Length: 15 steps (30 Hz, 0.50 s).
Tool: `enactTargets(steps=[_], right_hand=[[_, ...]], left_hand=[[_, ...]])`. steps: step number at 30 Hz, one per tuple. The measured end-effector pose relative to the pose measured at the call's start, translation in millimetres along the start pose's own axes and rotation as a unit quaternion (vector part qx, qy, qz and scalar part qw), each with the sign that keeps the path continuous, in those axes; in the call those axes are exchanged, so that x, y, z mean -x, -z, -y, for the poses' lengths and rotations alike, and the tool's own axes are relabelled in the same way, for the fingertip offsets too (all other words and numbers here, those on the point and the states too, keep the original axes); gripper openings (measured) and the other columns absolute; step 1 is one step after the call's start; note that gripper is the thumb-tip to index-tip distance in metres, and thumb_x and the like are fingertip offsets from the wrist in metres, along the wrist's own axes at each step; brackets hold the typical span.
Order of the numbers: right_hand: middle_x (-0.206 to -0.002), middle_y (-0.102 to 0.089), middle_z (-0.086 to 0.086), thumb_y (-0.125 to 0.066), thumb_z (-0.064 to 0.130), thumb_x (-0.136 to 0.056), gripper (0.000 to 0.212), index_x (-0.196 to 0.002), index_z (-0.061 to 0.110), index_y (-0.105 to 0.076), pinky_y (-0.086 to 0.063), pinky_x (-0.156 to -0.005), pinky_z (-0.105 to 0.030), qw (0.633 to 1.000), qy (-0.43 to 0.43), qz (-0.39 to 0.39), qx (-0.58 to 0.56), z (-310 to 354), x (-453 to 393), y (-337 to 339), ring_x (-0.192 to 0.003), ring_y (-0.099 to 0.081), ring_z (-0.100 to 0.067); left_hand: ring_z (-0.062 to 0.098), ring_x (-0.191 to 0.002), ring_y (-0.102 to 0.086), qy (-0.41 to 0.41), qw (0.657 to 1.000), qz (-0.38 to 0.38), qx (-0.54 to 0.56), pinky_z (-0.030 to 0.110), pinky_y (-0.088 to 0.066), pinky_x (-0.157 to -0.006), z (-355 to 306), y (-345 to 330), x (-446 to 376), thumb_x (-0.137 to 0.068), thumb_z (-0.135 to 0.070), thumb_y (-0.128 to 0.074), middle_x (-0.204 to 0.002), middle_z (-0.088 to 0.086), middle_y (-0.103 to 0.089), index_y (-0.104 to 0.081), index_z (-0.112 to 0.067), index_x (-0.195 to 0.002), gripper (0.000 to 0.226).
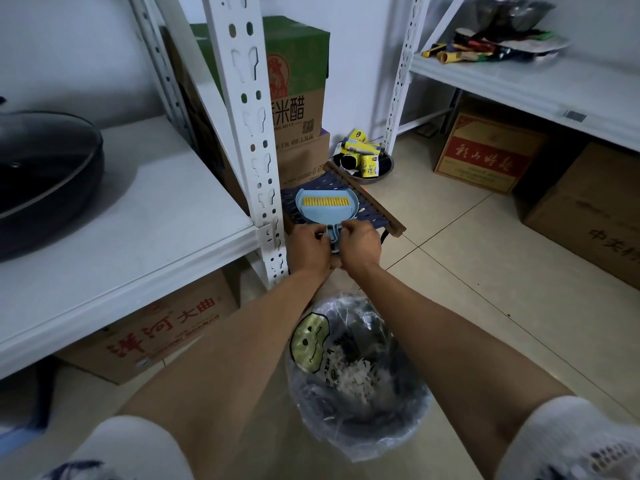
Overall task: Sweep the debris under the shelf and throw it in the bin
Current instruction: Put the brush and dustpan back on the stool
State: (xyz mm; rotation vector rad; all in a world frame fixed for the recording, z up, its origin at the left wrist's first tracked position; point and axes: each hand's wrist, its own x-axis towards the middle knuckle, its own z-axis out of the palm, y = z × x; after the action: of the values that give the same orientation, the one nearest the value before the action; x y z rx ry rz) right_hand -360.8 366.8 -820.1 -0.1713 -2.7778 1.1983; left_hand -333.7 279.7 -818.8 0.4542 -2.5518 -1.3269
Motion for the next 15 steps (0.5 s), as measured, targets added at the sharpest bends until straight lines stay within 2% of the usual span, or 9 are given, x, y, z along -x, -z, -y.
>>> enactTargets(steps=[2,3,5,6,8,11,13,14,15], right_hand=[[-0.092,-0.07,-0.013,-0.042,0.026,-0.097,0.033,-0.088,0.007,-0.068,-0.052,-0.074,-0.035,0.991,-0.064,-0.016,-0.117,3.1,10.9,10.5,-0.086,-0.065,-0.03],[-0.088,-0.07,-0.013,-0.039,0.032,-0.099,0.041,-0.084,0.007,-0.067,-0.054,-0.074,-0.037,0.971,-0.118,-0.009,-0.205,4.3,18.4,16.7,-0.082,-0.066,-0.029],[-0.089,-0.071,-0.015,-0.03,0.042,-0.101,0.053,-0.091,0.004,-0.066,-0.057,-0.076,-0.038,0.897,-0.221,0.034,-0.383,4.7,37.2,30.9,-0.078,-0.068,-0.027],[-0.091,-0.071,-0.016,-0.026,0.044,-0.102,0.057,-0.099,0.002,-0.065,-0.057,-0.078,-0.038,0.863,-0.248,0.055,-0.437,3.0,47.5,39.0,-0.077,-0.068,-0.027],[-0.097,-0.069,-0.019,-0.02,0.046,-0.102,0.062,-0.101,0.0,-0.062,-0.055,-0.083,-0.039,0.826,-0.269,0.083,-0.488,-5.7,66.3,52.8,-0.082,-0.068,-0.029],[-0.096,-0.067,-0.02,-0.018,0.047,-0.102,0.064,-0.101,-0.002,-0.06,-0.053,-0.082,-0.041,0.819,-0.282,0.079,-0.493,-24.3,94.7,74.8,-0.087,-0.065,-0.032],[-0.095,-0.067,-0.023,-0.023,0.045,-0.102,0.061,-0.091,-0.002,-0.062,-0.055,-0.08,-0.045,0.833,-0.289,0.048,-0.469,-42.1,108.3,85.1,-0.078,-0.064,-0.032],[-0.095,-0.069,-0.022,-0.028,0.043,-0.102,0.058,-0.087,0.0,-0.063,-0.055,-0.082,-0.047,0.859,-0.289,0.025,-0.421,-51.9,115.4,91.3,-0.077,-0.065,-0.032],[-0.096,-0.071,-0.02,-0.033,0.041,-0.101,0.053,-0.088,0.002,-0.066,-0.055,-0.086,-0.048,0.895,-0.286,-0.001,-0.343,-61.9,122.5,98.0,-0.08,-0.066,-0.033]], left_hand=[[0.025,-0.102,-0.064,0.006,0.999,-0.021,0.035,0.03,-0.049,-0.085,-5.5,13.8,12.5,-0.094,-0.018,-0.052,-0.114,0.011,-0.068,-0.072,-0.011,-0.108,0.025],[0.026,-0.099,-0.064,0.018,0.997,-0.012,0.08,0.033,-0.051,-0.087,-7.4,21.5,19.5,-0.095,-0.021,-0.05,-0.109,0.012,-0.07,-0.072,-0.01,-0.106,0.026],[0.029,-0.096,-0.066,0.066,0.981,0.026,0.18,0.042,-0.055,-0.09,-11.2,39.1,36.6,-0.096,-0.027,-0.049,-0.101,0.012,-0.071,-0.07,-0.01,-0.103,0.028],[0.028,-0.094,-0.067,0.095,0.97,0.048,0.218,0.041,-0.055,-0.089,-11.5,49.8,47.4,-0.098,-0.028,-0.048,-0.1,0.011,-0.071,-0.068,-0.009,-0.104,0.029],[0.024,-0.086,-0.065,0.151,0.943,0.098,0.279,0.035,-0.055,-0.082,-6.8,67.7,65.3,-0.102,-0.027,-0.045,-0.097,0.01,-0.068,-0.064,-0.005,-0.112,0.031],[0.02,-0.082,-0.065,0.219,0.919,0.158,0.288,0.034,-0.052,-0.085,10.9,87.5,90.2,-0.103,-0.031,-0.043,-0.091,0.006,-0.067,-0.062,-0.007,-0.108,0.031],[0.017,-0.074,-0.06,0.262,0.919,0.155,0.25,0.03,-0.049,-0.073,26.5,91.3,105.6,-0.103,-0.025,-0.042,-0.083,0.004,-0.061,-0.06,-0.009,-0.091,0.027],[0.018,-0.07,-0.056,0.277,0.928,0.149,0.201,0.03,-0.048,-0.068,32.9,91.5,114.0,-0.102,-0.02,-0.043,-0.08,0.005,-0.058,-0.057,-0.012,-0.08,0.027],[0.022,-0.071,-0.055,0.282,0.939,0.142,0.136,0.034,-0.05,-0.07,42.0,89.9,121.0,-0.1,-0.019,-0.046,-0.083,0.007,-0.057,-0.054,-0.015,-0.073,0.028]])
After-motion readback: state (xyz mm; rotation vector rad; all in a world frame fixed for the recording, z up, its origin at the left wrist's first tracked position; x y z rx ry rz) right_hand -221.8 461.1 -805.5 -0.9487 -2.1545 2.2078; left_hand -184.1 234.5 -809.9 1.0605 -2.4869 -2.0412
